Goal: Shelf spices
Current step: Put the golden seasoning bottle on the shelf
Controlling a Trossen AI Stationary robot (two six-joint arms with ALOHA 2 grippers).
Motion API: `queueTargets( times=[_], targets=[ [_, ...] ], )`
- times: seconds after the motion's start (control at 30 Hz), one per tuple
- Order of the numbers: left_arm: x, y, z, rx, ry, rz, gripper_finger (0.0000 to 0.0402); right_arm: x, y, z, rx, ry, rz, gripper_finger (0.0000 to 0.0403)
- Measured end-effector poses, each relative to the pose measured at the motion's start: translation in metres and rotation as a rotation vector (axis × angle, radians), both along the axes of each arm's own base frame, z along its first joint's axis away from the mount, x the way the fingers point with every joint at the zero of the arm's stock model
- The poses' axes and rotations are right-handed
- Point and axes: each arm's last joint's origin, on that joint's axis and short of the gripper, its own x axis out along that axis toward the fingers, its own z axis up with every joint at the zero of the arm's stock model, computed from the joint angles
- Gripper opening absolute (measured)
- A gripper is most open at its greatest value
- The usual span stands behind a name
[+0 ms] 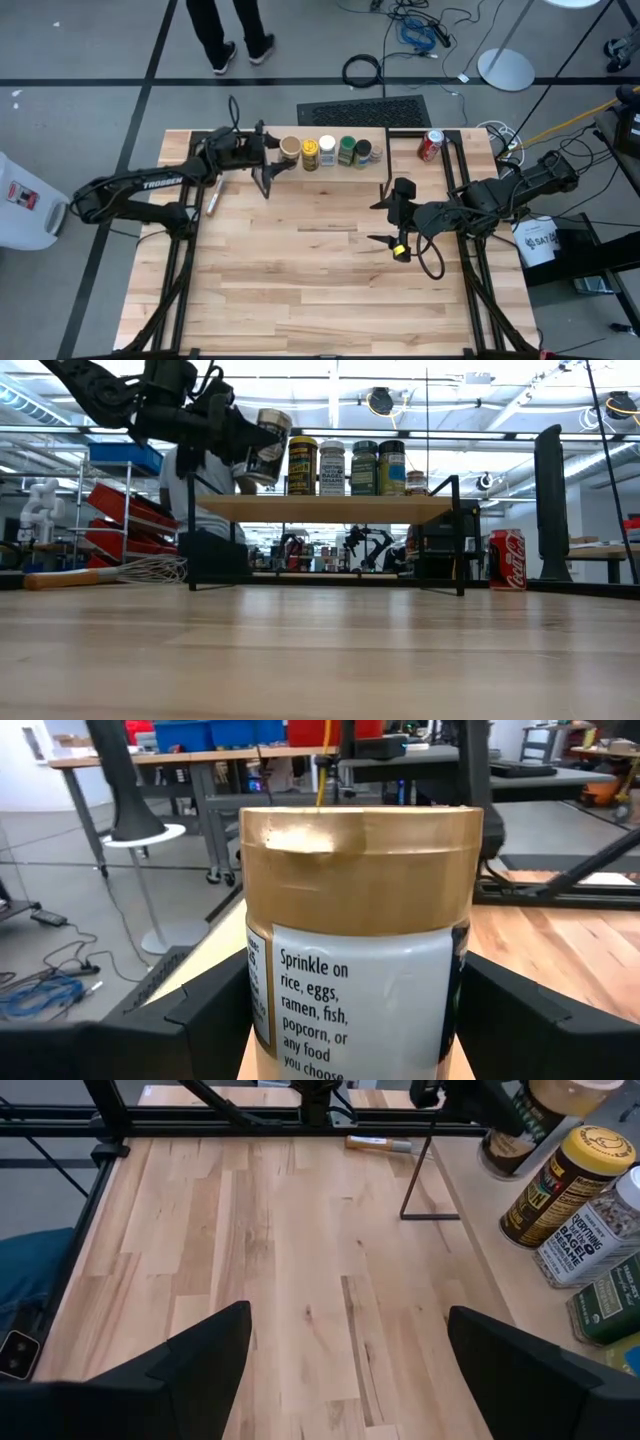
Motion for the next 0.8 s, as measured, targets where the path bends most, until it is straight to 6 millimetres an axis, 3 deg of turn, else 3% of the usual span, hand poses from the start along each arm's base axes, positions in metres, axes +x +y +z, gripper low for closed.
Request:
queueTargets(
  times=[0.8],
  targets=[
    [-0.003,0.018,-0.014,-0.067,0.039,0.015,0.0289,0.0,0.0,0.0,0.009,-0.001,-0.005,0.0326]
  ],
)
